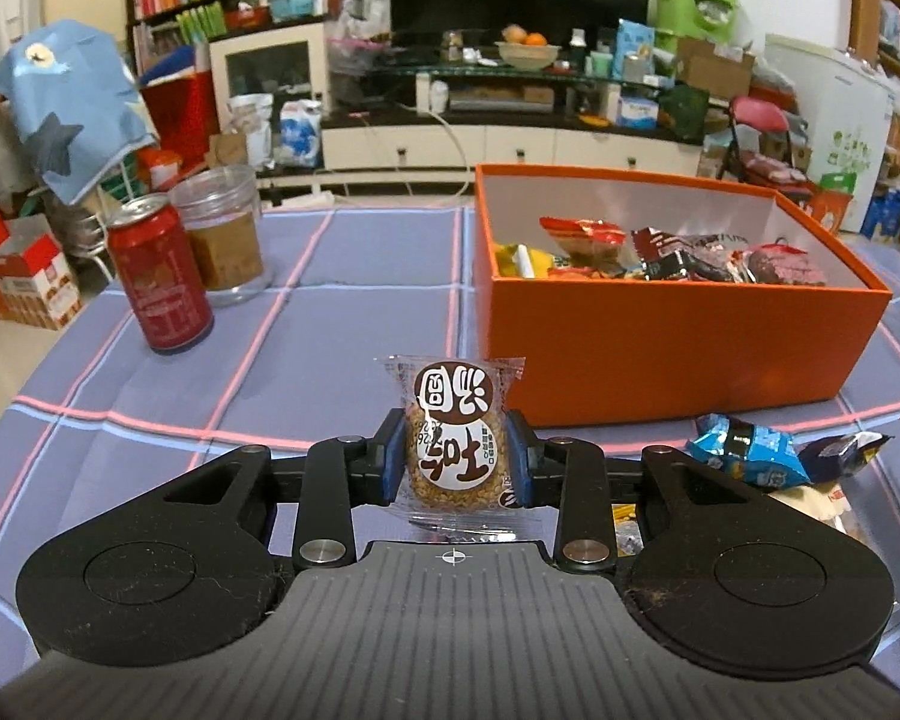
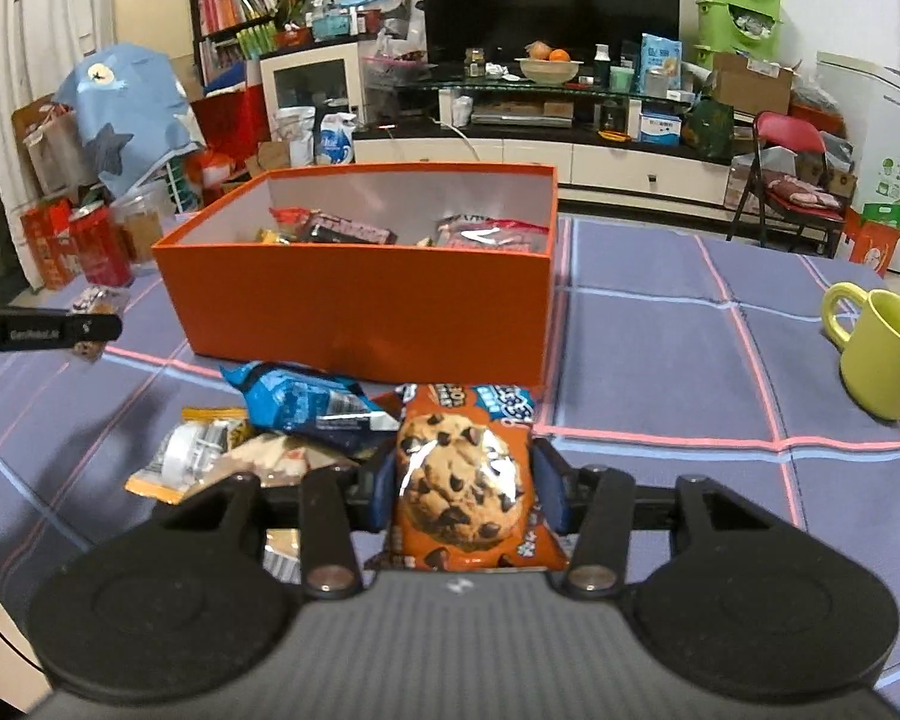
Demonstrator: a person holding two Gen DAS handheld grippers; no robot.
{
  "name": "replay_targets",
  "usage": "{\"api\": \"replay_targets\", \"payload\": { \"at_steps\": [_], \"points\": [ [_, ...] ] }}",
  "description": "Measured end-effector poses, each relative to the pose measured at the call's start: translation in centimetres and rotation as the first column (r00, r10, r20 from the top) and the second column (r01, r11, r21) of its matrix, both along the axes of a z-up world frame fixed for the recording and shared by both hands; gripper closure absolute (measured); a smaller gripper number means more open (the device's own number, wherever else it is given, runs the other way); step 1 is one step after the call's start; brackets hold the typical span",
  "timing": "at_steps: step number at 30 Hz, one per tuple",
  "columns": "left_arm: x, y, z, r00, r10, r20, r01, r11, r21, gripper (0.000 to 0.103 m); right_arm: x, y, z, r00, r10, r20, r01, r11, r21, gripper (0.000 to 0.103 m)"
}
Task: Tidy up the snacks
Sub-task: 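Grasp the round biscuit with the left tool while the right grasps the chocolate-chip cookie pack, then lift and hold both grasped snacks above the pile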
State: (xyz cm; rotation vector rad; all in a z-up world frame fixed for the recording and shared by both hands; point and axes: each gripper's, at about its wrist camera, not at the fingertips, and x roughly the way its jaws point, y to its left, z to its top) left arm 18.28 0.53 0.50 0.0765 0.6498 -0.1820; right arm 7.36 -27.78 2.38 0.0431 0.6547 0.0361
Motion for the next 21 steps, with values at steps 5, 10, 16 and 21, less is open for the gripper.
{"api": "replay_targets", "payload": {
  "at_steps": [5,10,16,21],
  "points": [
    [0.1,-0.5,-0.2,1.0,0.018,-0.022,-0.018,1.0,0.017,0.098,0.0,0.7,0.4,1.0,0.014,0.016,-0.014,1.0,0.003,0.051],
    [0.1,-0.3,-0.4,0.999,0.046,-0.023,-0.045,0.998,0.039,0.098,-0.1,1.5,0.6,0.999,0.031,0.023,-0.031,1.0,0.002,0.051],
    [0.1,-0.2,-0.4,0.998,0.063,-0.025,-0.061,0.997,0.056,0.098,0.1,1.6,0.4,0.999,0.032,0.018,-0.032,0.999,0.001,0.051],
    [0.1,-0.2,-0.4,0.998,0.062,-0.022,-0.061,0.996,0.067,0.098,0.1,1.6,0.4,0.999,0.034,0.017,-0.034,0.999,0.001,0.051]
  ]
}}
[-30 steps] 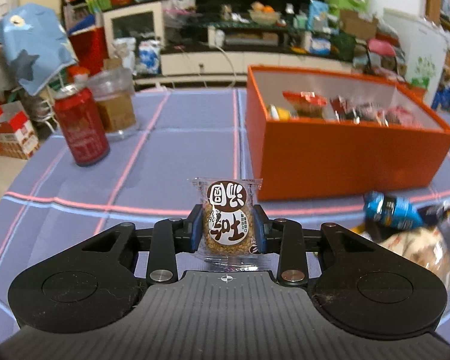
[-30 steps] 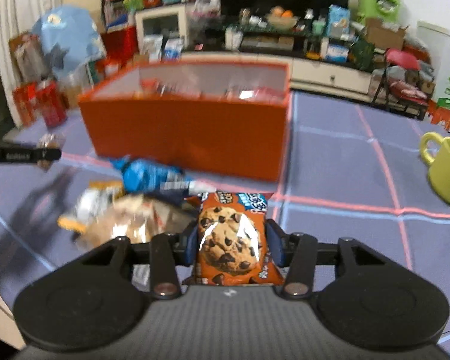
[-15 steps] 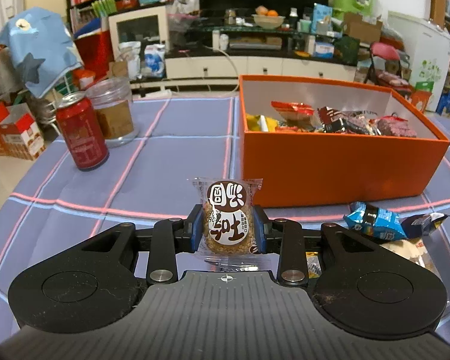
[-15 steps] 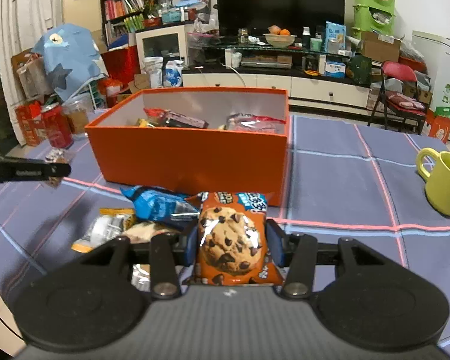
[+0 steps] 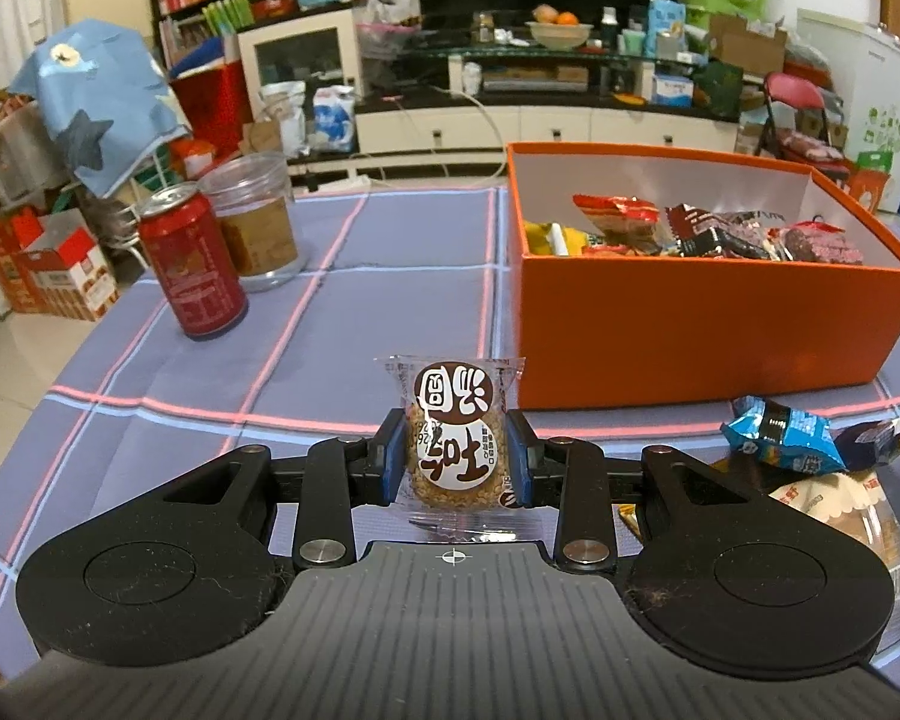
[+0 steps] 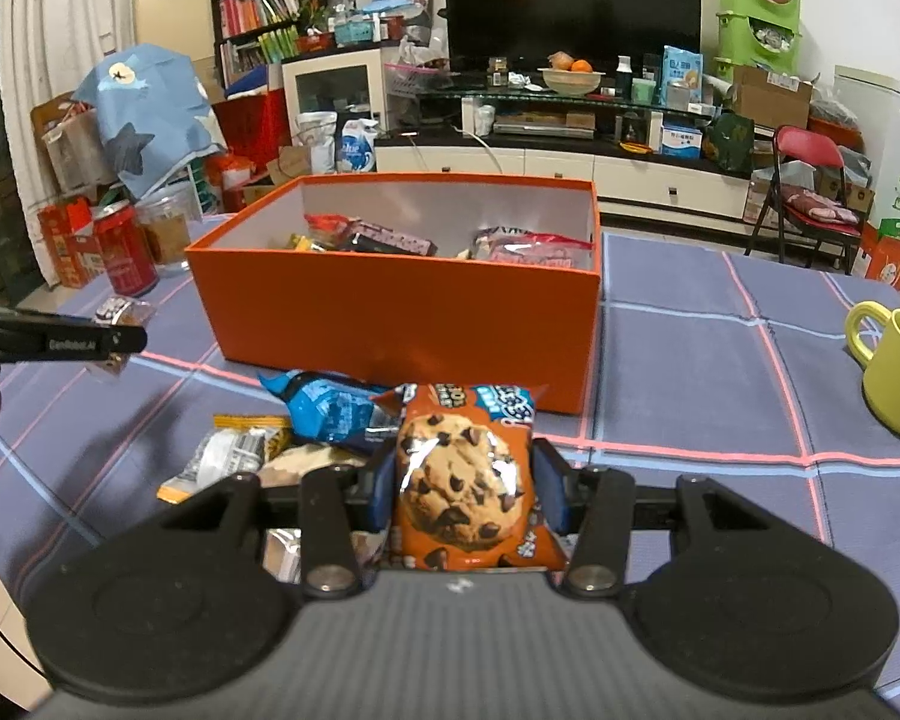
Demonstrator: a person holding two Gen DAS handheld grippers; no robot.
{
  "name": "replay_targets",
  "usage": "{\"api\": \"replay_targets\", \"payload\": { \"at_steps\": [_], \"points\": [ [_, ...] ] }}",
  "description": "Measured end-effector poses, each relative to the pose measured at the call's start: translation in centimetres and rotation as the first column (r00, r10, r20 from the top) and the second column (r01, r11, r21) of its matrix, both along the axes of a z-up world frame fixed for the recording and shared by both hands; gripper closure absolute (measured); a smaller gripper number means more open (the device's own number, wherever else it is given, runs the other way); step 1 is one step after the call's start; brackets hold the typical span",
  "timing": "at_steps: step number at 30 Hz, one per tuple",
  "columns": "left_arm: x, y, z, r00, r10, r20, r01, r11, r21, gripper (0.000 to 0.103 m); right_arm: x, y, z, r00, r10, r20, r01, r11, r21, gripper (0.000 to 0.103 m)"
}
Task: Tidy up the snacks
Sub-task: 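Lift and hold both grasped snacks above the pile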
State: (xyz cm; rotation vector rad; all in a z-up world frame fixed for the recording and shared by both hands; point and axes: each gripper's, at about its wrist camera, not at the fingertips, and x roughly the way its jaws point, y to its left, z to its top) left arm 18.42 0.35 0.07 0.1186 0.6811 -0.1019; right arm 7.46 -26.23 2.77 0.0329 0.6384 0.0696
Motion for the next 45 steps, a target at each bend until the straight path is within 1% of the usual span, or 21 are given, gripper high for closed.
{"api": "replay_targets", "payload": {
  "at_steps": [19,45],
  "points": [
    [-0.09,-0.43,0.14,1.0,0.0,-0.004,0.0,1.0,0.02,0.098,-0.16,0.27,0.27,1.0,0.005,0.009,-0.005,1.0,0.001,0.051],
    [0.07,-0.38,0.23,1.0,-0.003,-0.006,0.004,1.0,0.027,0.098,-0.18,1.01,0.8,0.999,0.025,0.025,-0.025,1.0,0.006,0.051]
  ]
}}
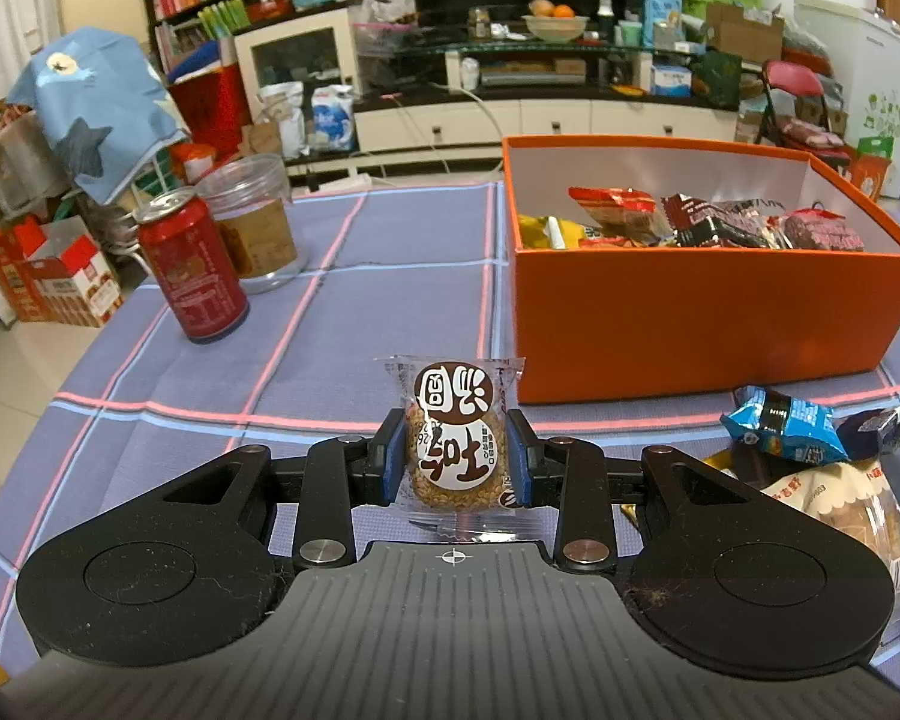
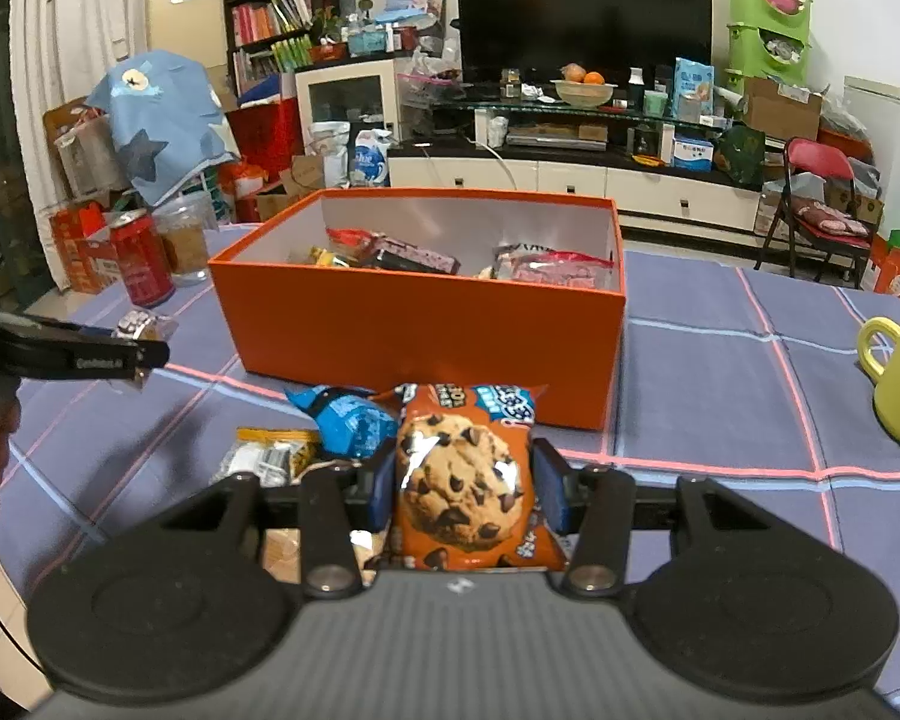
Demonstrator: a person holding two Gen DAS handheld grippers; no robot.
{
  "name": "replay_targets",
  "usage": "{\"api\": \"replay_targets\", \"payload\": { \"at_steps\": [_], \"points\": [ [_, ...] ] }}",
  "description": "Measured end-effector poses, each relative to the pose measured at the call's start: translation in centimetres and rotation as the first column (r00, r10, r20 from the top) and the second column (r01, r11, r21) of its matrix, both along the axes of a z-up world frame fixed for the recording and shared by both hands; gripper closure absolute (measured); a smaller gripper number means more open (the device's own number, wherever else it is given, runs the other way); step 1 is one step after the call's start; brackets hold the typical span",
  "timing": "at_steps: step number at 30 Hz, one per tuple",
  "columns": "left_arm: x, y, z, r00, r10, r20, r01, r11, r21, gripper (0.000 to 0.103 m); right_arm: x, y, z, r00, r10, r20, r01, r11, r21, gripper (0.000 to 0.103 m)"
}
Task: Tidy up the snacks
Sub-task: 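Lift and hold both grasped snacks above the pile, then carry both snacks over the orange box and open both tools to drop them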
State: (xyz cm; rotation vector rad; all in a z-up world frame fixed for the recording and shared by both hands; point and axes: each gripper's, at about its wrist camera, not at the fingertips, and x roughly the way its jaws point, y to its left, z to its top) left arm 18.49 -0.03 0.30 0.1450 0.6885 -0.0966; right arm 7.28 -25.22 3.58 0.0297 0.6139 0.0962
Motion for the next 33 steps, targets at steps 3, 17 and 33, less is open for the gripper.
{"api": "replay_targets", "payload": {
  "at_steps": [3,17,33],
  "points": [
    [-0.1,-0.1,0.1,1.0,0.002,0.004,-0.002,1.0,0.003,0.098,-0.1,0.0,0.1,1.0,0.007,0.006,-0.007,1.0,0.003,0.051],
    [-0.4,-0.2,7.0,0.988,0.008,0.154,0.01,0.993,-0.115,0.098,0.2,1.0,4.8,0.991,0.027,0.13,-0.032,0.999,0.038,0.051],
    [10.0,-8.1,6.0,0.989,-0.097,0.115,0.112,0.985,-0.134,0.064,13.7,-2.3,4.9,0.986,-0.091,0.142,0.072,0.988,0.133,0.047]
  ]
}}
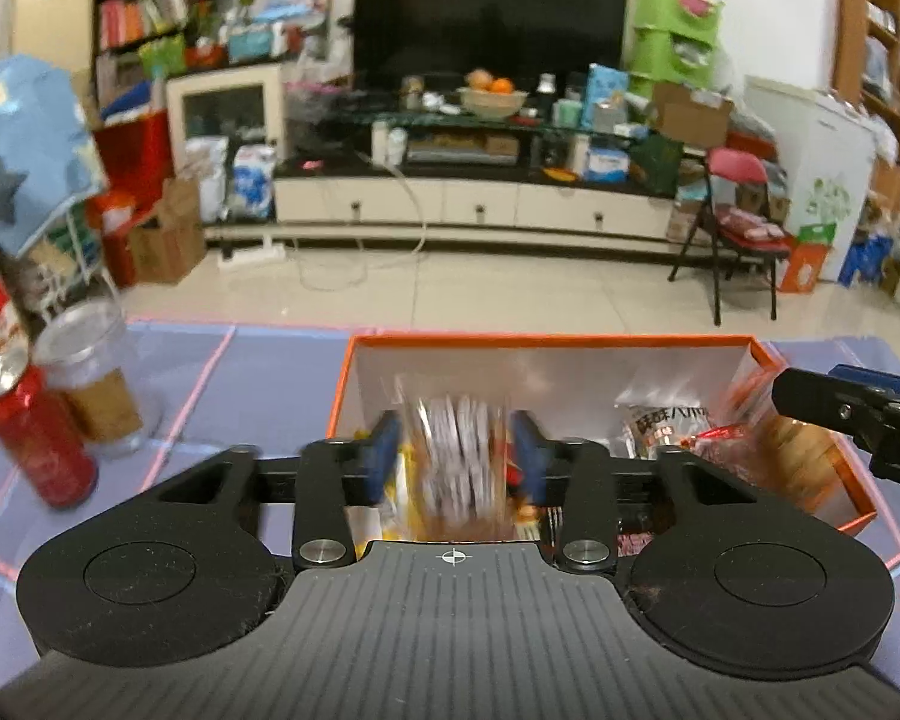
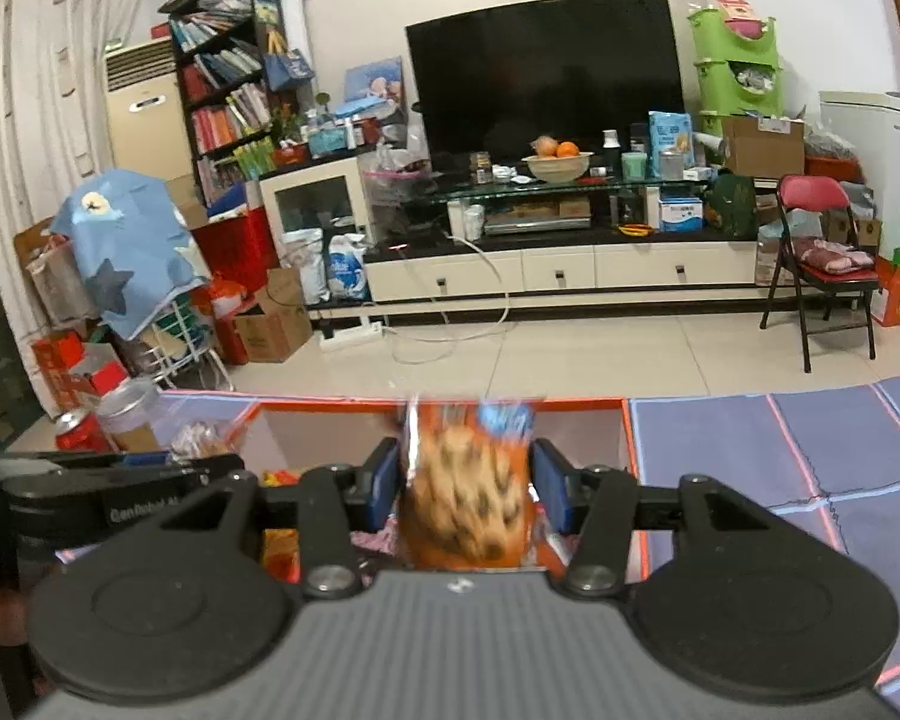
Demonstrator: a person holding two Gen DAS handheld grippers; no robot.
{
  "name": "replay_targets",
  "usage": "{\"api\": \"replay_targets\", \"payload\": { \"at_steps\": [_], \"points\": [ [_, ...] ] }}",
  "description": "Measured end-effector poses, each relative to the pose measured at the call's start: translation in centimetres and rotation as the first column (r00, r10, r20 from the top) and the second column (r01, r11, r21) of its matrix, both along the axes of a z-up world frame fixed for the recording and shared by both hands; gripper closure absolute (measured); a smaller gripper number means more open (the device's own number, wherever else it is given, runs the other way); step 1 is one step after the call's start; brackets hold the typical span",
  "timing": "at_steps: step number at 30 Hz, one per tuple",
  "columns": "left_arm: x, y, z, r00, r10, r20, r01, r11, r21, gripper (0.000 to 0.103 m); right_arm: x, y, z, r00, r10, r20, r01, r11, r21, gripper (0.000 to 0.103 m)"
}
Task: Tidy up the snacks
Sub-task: 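Carry both snacks over the orange box and open both tools to drop them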
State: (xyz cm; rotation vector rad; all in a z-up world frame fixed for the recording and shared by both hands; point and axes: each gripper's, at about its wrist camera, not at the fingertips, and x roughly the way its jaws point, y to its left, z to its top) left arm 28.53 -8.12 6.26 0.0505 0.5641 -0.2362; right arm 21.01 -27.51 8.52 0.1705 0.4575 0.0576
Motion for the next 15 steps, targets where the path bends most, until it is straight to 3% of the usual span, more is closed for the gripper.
{"api": "replay_targets", "payload": {
  "at_steps": [1,6,12,15],
  "points": [
    [-0.3,0.0,0.1,1.0,0.013,0.023,-0.013,1.0,0.016,0.049,0.0,-0.1,-0.1,1.0,0.005,0.0,-0.005,1.0,0.001,0.047],
    [-3.5,1.9,1.6,0.996,0.048,0.07,-0.048,0.999,0.006,0.034,-2.8,-0.4,0.7,0.999,0.001,0.035,0.0,0.999,-0.039,0.039],
    [-9.6,5.1,-0.7,0.992,0.121,-0.015,-0.122,0.992,-0.043,0.03,-9.3,0.7,-0.6,0.999,0.045,-0.02,-0.046,0.996,-0.073,0.031],
    [-11.6,5.9,-2.6,0.988,0.138,-0.068,-0.139,0.99,-0.009,0.03,-12.6,1.6,-2.7,0.996,0.011,-0.094,-0.01,1.0,0.019,0.03]
  ]
}}
